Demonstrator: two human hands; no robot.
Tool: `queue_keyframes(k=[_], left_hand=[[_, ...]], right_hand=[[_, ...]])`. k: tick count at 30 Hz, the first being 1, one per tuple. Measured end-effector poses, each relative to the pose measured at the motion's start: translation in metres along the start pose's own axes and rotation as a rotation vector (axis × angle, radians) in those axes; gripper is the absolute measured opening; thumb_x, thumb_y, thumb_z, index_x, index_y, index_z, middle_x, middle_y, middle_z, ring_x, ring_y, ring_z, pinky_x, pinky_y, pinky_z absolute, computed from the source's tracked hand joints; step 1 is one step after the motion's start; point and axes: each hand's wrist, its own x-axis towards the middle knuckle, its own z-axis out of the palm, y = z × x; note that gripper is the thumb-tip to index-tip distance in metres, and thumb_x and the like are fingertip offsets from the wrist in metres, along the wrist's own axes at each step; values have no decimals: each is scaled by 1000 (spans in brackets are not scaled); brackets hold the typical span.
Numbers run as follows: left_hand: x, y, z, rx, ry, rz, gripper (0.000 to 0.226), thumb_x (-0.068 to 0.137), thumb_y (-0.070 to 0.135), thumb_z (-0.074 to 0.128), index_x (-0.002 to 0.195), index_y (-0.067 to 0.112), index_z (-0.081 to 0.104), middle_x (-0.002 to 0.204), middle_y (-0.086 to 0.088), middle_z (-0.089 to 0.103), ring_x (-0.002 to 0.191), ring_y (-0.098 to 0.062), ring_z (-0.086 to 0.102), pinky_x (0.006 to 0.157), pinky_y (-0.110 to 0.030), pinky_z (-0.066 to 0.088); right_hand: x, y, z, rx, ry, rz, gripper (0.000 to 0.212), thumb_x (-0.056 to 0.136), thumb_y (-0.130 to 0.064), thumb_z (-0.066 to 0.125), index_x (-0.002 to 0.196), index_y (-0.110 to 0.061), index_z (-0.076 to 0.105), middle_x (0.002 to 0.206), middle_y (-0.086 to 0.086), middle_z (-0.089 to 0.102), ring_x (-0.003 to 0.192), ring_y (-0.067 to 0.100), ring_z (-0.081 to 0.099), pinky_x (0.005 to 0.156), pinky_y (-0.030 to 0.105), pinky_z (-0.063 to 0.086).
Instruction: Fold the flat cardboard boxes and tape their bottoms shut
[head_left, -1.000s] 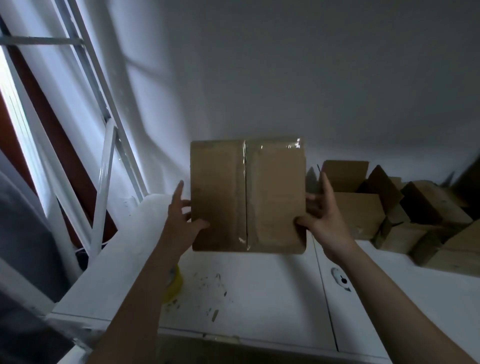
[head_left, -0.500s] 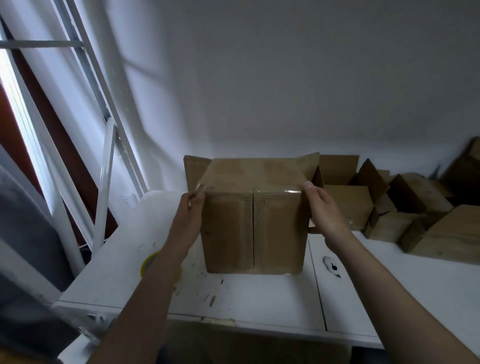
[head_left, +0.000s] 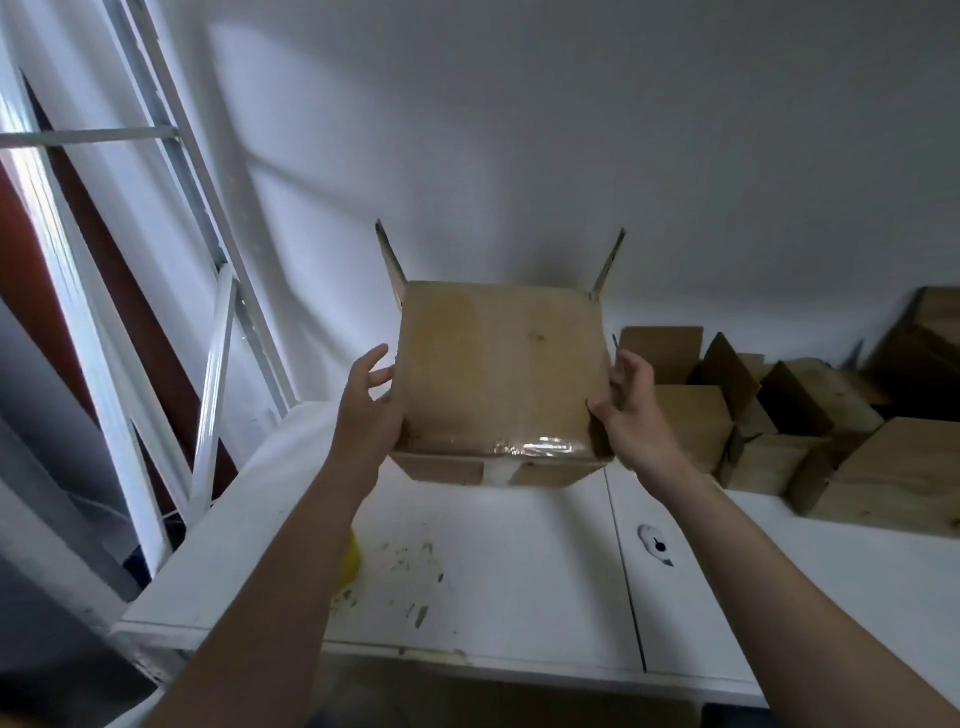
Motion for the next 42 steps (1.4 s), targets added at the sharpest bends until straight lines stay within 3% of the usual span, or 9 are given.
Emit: queue_keyframes(k=[4,8,11,14,17,21,25,30,42], left_hand=[[-8,-20,6,143,-42,-88,83,91,14,71,154,41,23,129,0,53,109,-18,58,79,-24,49],[-14,-21,6,190,-2,-99,90,90,39,73,157,34,15,143,-2,50,115,-20,51,99,-39,46],[-10,-15,2,187,35,-108,88,91,52,66,157,31,13,143,-3,54,125,-26,54,107,-47,46],[-8,-12,-3,246,53,-177,95,88,50,69,156,33,6,132,-7,61,118,-31,59,101,-57,50],[-15,-17,-8,417,-36,-195,103,89,25,73,158,32,-4,110,-10,66,87,-24,63,87,-52,58],[-23,-20,-16,298,-66,-220,114,82,37,82,156,38,-5,130,-3,50,112,-30,56,90,-49,54],[-34,-18,-17,300,-36,3,114,75,40,87,154,40,5,130,7,52,109,-18,57,96,-38,49],[-41,-24,-3,397,-139,46,97,79,45,82,142,60,10,122,5,63,110,-27,64,95,-48,54],[-9,-43,69,587,-139,92,91,87,28,73,153,30,11,102,3,54,86,-29,53,75,-36,43]], right_hand=[[-14,20,4,-89,18,3,99,89,0,68,158,-28,3,144,-5,34,124,10,45,94,24,45],[-17,25,6,-66,30,-16,111,85,-14,78,155,-41,-4,144,3,43,128,8,47,88,17,44],[-13,15,4,4,31,-27,112,83,-22,81,155,-43,-2,141,4,45,131,8,45,106,37,47],[-14,4,4,-9,2,-34,113,84,-23,81,156,-39,-5,138,-1,43,126,9,44,101,33,44],[-17,0,1,-88,-9,-22,118,83,-32,82,156,-38,-9,146,-5,34,123,17,48,103,39,45],[-24,-6,-6,-204,-4,36,126,75,-58,81,152,-44,-17,165,0,23,135,31,47,99,59,51],[-32,-14,-7,-226,18,-42,127,75,-48,85,153,-45,-15,164,-3,24,132,30,50,94,55,55],[-42,-4,-8,-274,-4,-165,121,74,-36,89,154,-50,-2,162,-18,24,143,16,39,110,46,46],[-13,22,-18,-412,133,-28,119,83,-18,83,156,-42,-7,161,-2,31,140,26,44,110,49,44]])
